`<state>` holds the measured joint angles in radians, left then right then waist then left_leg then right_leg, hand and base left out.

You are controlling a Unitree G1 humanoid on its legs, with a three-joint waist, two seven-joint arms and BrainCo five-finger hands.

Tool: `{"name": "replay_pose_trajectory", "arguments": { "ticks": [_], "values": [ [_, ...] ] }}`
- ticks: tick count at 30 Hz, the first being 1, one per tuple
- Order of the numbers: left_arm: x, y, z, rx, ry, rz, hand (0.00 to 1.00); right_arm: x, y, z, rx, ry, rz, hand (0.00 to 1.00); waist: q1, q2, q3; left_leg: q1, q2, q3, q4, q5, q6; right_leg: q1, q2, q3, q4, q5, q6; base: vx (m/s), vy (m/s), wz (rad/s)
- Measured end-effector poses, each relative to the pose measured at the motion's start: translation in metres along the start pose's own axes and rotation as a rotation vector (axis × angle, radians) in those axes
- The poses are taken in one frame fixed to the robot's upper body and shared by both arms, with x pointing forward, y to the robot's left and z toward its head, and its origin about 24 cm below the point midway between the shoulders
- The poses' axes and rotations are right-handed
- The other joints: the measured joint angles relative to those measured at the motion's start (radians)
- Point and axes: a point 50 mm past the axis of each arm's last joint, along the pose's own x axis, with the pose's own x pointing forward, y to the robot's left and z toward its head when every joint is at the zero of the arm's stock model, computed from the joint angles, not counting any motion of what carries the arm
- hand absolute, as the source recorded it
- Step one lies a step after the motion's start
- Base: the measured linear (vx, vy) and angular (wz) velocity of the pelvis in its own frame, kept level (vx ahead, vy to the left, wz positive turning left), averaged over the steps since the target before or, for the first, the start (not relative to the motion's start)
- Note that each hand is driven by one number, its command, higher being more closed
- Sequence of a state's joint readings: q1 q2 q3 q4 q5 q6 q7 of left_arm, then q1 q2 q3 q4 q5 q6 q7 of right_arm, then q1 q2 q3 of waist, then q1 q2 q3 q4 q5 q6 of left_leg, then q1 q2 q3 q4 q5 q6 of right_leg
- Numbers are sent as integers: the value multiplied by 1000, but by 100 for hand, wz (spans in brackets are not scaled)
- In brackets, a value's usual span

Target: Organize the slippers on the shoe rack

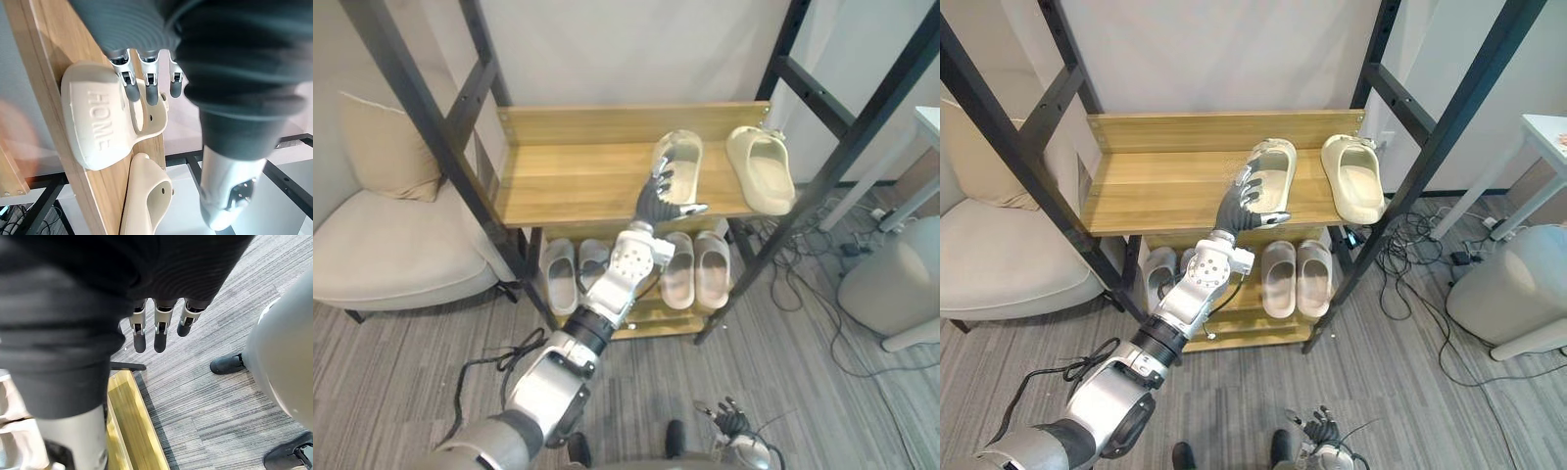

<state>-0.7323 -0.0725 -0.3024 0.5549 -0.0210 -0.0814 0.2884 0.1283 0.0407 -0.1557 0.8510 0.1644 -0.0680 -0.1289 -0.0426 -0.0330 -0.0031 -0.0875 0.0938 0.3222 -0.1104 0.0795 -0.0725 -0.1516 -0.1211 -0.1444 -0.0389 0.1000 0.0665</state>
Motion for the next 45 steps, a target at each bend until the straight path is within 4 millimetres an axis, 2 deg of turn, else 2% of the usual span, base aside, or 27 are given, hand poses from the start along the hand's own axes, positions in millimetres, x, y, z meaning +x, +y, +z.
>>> {"name": "replay_pose_trajectory", "arguments": {
  "ticks": [12, 19, 31, 38, 45],
  "values": [
    [2, 13, -1, -64, 8, 60, 0, 1, 2, 3, -3, -7, 5, 0, -3, -1, -1, -2, 0, -1, 0, 0, 1, -2, 0, 0, 1, 0, 0, 0, 0, 0],
    [3, 26, -3, -107, 17, 120, 0, 1, 2, 3, -9, -9, 7, 0, -3, -1, -1, -2, 1, -3, 0, 0, 1, -1, 0, -2, 1, 0, 0, -6, 1, 0],
    [-10, 60, -21, -407, 73, 319, 0, 1, 1, 0, -15, 10, 2, 0, -2, -2, -1, 2, 2, -3, 0, 0, 1, 2, 2, 0, 1, 0, 0, 0, 0, 0],
    [-15, 61, -23, -464, 77, 331, 0, 1, 1, -4, -18, 28, 1, 0, 3, -11, -9, 4, 1, -4, 0, 1, 1, 7, 2, -1, 1, 0, 0, 0, 0, 1],
    [-17, 54, -25, -416, 83, 297, 0, 0, 1, -5, -19, 30, 0, 0, 4, -11, -10, 10, 1, -4, 0, -1, -1, 11, 2, -1, 1, 0, 0, 0, 0, 0]
  ]
}}
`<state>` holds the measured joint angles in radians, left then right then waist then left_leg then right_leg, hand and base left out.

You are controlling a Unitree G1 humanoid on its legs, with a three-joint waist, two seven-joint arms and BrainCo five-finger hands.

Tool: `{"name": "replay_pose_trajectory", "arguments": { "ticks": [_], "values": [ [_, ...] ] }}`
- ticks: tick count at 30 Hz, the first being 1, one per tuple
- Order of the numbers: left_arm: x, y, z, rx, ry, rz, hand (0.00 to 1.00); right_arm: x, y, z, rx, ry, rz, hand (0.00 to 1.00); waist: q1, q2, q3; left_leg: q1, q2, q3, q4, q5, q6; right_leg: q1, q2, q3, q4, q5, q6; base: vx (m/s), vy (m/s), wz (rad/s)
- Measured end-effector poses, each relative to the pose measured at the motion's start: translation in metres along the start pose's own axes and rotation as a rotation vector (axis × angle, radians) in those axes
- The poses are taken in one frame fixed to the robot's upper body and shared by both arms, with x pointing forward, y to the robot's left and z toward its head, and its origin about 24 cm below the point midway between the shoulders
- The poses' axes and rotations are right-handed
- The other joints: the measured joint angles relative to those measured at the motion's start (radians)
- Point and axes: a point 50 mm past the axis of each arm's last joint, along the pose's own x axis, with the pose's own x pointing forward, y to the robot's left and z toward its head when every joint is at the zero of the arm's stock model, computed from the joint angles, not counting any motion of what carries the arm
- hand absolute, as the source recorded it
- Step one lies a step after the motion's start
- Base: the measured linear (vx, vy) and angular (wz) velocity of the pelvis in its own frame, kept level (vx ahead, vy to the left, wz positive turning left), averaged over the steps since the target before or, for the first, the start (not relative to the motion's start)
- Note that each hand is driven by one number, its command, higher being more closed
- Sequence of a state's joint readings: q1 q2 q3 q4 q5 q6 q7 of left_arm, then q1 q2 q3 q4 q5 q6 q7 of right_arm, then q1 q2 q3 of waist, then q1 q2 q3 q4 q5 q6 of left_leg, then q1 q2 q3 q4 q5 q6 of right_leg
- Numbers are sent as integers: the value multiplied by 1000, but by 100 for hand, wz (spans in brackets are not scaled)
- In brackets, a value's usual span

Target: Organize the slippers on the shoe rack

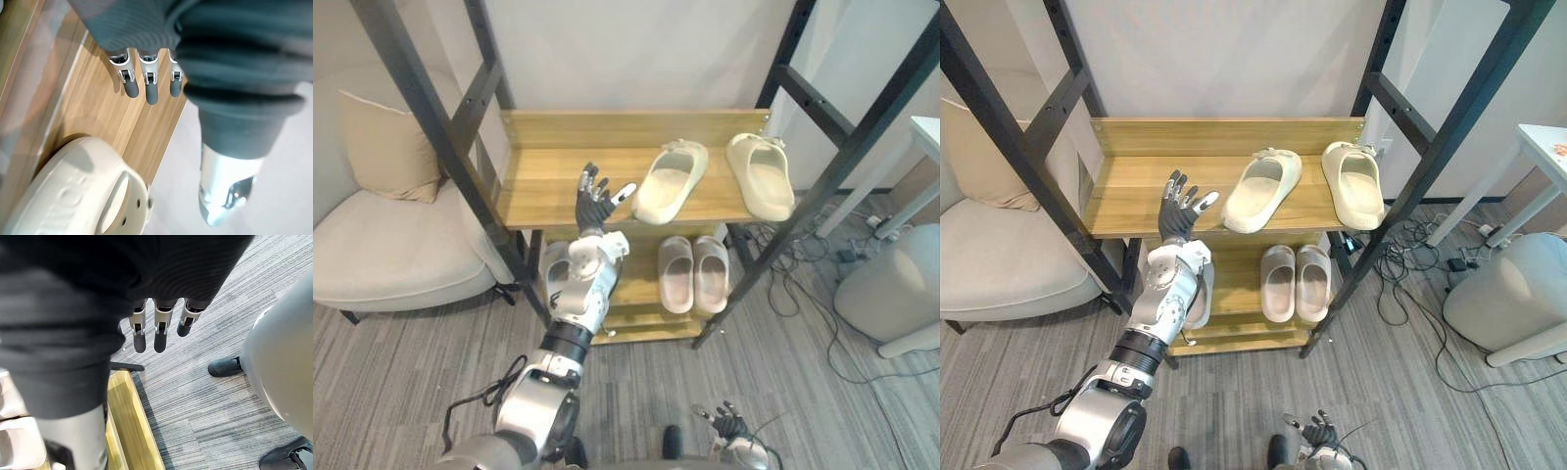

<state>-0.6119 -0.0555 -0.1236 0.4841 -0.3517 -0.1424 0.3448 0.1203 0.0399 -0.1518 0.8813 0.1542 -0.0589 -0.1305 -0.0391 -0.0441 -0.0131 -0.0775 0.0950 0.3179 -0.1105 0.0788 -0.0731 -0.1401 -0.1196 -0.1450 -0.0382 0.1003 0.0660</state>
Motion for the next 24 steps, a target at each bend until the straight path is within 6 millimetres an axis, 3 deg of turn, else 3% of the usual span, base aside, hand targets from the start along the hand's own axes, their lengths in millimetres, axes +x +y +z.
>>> {"name": "replay_pose_trajectory", "arguments": {
  "ticks": [14, 24],
  "values": [
    [-31, -63, -38, 217, 90, -325, 0, -1, -1, -3, 2, 8, -1, 0, 7, -1, -16, 7, 0, -1, 0, 1, 2, 6, -1, 0, 0, 0, 0, 0, 0, 0],
    [-39, -72, -49, 274, 127, -382, 0, 0, -1, -2, 11, 12, -6, 0, 5, -1, -24, 9, -1, 13, 0, -2, -3, 2, -1, 11, 1, -1, 1, 0, 0, -2]
  ]
}}
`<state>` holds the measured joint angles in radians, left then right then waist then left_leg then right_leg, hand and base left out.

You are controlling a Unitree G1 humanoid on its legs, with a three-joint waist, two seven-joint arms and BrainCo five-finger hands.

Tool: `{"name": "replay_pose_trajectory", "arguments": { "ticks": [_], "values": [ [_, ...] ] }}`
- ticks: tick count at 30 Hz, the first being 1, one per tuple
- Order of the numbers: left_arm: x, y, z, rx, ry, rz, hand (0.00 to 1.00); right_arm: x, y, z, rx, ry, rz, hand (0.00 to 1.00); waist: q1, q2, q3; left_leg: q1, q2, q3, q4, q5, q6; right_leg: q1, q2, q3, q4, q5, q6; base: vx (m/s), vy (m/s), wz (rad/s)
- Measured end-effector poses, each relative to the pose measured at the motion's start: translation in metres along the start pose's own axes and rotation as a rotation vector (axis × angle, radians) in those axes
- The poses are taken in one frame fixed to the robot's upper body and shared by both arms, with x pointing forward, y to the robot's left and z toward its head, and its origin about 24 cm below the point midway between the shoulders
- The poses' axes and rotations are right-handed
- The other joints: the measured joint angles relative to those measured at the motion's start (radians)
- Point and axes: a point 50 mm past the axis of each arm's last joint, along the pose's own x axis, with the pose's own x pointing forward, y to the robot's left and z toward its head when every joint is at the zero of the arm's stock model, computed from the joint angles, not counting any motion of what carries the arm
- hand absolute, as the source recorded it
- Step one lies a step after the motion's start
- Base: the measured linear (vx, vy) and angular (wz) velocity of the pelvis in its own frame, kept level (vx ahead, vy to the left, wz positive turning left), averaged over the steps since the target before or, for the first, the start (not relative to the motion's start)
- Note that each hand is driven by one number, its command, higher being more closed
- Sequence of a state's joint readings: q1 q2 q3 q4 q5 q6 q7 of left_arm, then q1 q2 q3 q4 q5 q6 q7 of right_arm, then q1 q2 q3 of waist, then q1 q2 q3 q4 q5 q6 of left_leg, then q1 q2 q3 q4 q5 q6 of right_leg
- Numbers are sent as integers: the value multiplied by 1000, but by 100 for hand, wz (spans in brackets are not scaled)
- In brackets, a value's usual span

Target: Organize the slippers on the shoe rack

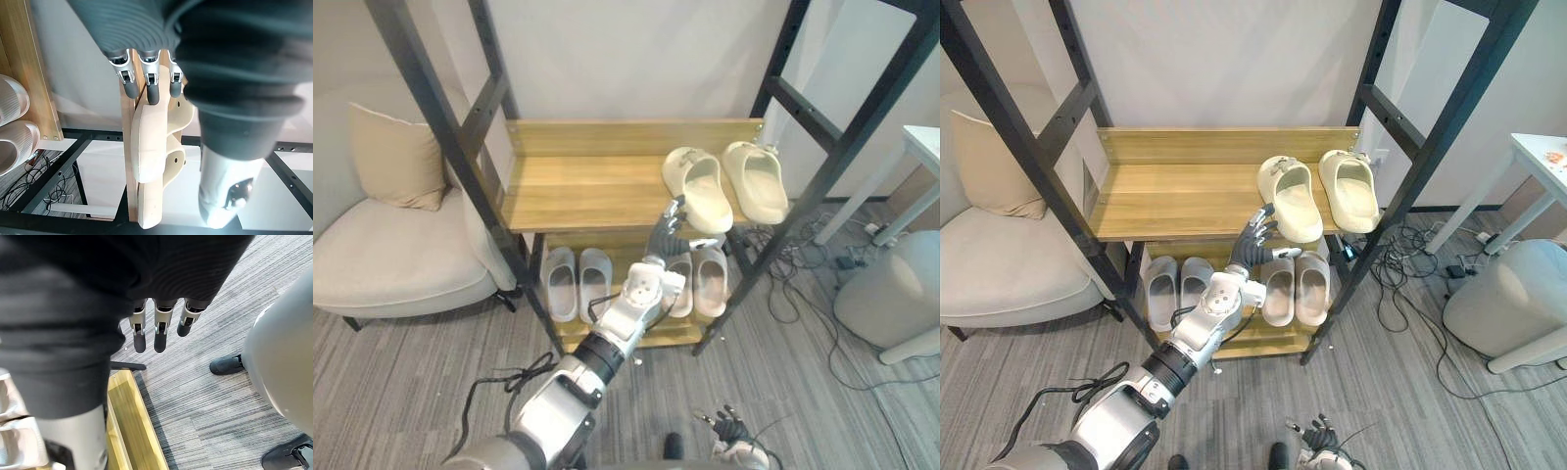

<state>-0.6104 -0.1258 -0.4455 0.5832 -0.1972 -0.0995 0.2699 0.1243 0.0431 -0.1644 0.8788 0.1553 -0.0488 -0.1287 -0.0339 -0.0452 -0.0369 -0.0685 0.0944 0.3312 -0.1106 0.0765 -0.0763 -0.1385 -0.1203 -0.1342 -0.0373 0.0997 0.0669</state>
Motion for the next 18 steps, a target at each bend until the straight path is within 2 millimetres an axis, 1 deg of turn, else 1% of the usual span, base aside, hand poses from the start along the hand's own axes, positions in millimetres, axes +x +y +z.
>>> {"name": "replay_pose_trajectory", "arguments": {
  "ticks": [5, 8, 10, 12, 15, 18],
  "values": [
    [6, 0, 6, 25, -9, -6, 0, 0, 0, 0, 24, 1, -11, 0, -8, -2, 1, 1, -1, 16, 0, -1, -1, -6, 0, 12, 0, 2, 3, -13, 11, -8],
    [13, 4, 17, 33, -34, 6, 0, 0, 1, -1, 31, 5, -11, 0, -12, -3, 2, 0, -1, 22, 0, -1, 0, -11, 0, 15, 0, 3, 2, -13, 12, -5],
    [19, 10, 29, 26, -65, 32, 0, 0, 1, -1, 32, 5, -14, 0, -16, -3, 2, 0, -1, 25, 0, -2, 1, -13, 0, 15, 0, 3, 2, -11, 13, -4],
    [22, 13, 34, 21, -77, 45, 0, 0, 1, -1, 33, 6, -14, 0, -16, -3, 2, 0, -1, 27, 0, -2, 2, -13, 0, 15, 0, 3, 2, 0, 0, 0],
    [23, 13, 40, 17, -96, 49, 0, 0, 2, -1, 34, 6, -13, 0, -16, -4, 2, 0, -1, 24, 0, -3, 3, -12, -1, 12, 0, 2, 3, 0, 5, 2],
    [22, 11, 54, -3, -156, 46, 0, -1, 3, -2, 37, 8, -10, 0, -16, -4, 2, 0, -1, 17, 0, -5, 4, -8, -1, 5, 0, 1, 3, -2, 9, 6]
  ]
}}
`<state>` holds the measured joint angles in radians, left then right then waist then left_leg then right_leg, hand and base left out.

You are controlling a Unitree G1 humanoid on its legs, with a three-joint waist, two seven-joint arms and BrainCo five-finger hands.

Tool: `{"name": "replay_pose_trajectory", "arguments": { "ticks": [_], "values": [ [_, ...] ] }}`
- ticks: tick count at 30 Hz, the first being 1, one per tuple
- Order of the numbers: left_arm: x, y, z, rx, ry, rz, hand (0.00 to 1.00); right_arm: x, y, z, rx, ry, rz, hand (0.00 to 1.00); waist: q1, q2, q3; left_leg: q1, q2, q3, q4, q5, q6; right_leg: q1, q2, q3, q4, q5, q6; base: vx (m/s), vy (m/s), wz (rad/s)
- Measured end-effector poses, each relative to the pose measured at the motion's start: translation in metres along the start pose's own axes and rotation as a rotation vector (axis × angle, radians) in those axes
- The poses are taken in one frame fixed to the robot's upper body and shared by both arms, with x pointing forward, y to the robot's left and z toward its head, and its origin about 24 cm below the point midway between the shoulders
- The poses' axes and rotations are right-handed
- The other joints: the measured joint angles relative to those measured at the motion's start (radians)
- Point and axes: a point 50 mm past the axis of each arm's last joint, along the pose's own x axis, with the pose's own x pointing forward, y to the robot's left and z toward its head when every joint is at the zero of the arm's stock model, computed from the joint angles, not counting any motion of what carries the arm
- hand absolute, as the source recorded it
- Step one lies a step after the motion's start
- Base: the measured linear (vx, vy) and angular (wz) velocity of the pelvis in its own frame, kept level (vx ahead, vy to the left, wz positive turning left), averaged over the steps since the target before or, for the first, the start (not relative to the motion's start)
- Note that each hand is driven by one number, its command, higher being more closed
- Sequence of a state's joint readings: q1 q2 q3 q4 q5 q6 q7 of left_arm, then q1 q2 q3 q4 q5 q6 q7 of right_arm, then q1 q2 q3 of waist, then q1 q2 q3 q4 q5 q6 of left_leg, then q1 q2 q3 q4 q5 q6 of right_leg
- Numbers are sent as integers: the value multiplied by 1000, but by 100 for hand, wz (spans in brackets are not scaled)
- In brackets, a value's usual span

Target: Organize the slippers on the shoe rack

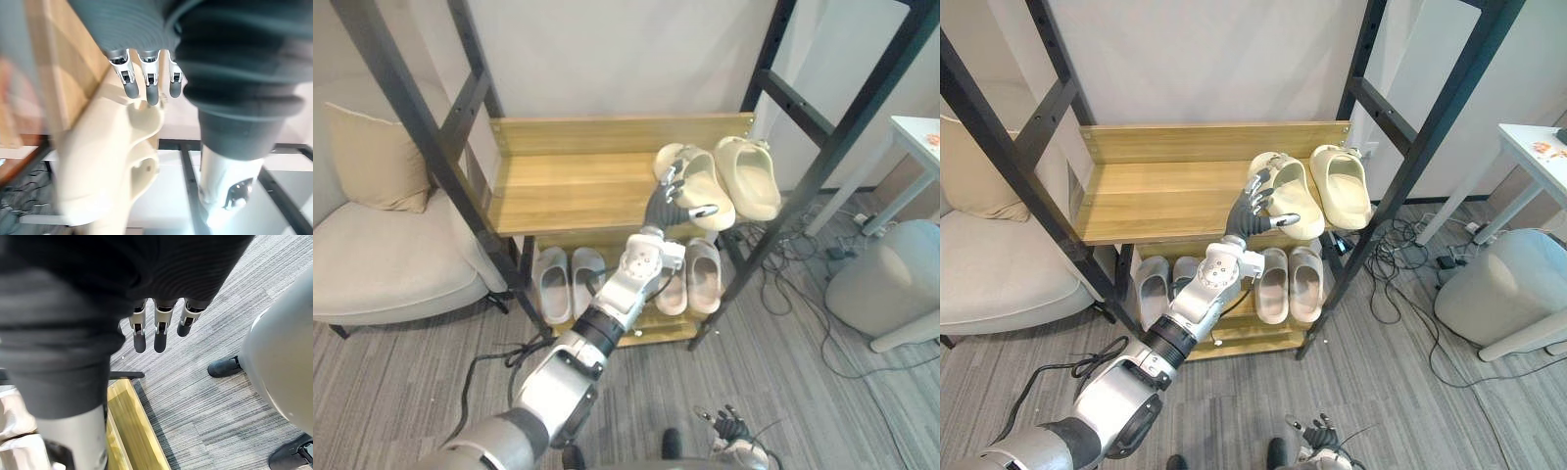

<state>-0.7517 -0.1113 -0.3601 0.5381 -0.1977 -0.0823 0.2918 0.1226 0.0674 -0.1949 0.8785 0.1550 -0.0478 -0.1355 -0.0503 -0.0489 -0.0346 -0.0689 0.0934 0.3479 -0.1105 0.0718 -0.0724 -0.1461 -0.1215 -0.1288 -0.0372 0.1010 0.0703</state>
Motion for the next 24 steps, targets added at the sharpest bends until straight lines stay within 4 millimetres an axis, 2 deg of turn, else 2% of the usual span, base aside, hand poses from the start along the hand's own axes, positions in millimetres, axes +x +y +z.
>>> {"name": "replay_pose_trajectory", "arguments": {
  "ticks": [2, 5, 12, 16, 24],
  "values": [
    [2, 4, 13, -27, -50, 17, 0, 0, 0, 0, 0, 0, 1, 0, 1, 0, 0, 1, 0, -4, 0, 0, 0, 4, 0, -2, 0, -1, 0, -16, 11, 6],
    [3, 9, 21, -48, -84, 43, 0, 0, 1, 0, -4, 0, 6, 0, 3, 0, 0, 1, 0, -9, 0, 0, 0, 7, -1, -5, 0, -2, 0, -30, 5, 5],
    [3, 13, 22, -53, -85, 67, 0, 0, 3, 0, -12, 0, 18, 0, 3, 0, 0, -1, 0, -25, 0, -7, -1, 10, -1, -14, 0, -3, -1, -32, 2, 3],
    [4, 21, 18, -62, -68, 100, 0, 0, 3, 0, -17, -1, 22, 0, 1, -1, 1, -1, 0, -24, 0, -7, -1, 9, -1, -14, 0, -3, -1, -26, 2, 0],
    [5, 32, -5, -44, 37, 143, 0, 0, 3, -1, -18, 0, 23, 0, 0, -20, 14, -3, 0, -4, 0, -10, -6, 0, -1, -1, 0, -4, 0, -10, 2, -4]
  ]
}}
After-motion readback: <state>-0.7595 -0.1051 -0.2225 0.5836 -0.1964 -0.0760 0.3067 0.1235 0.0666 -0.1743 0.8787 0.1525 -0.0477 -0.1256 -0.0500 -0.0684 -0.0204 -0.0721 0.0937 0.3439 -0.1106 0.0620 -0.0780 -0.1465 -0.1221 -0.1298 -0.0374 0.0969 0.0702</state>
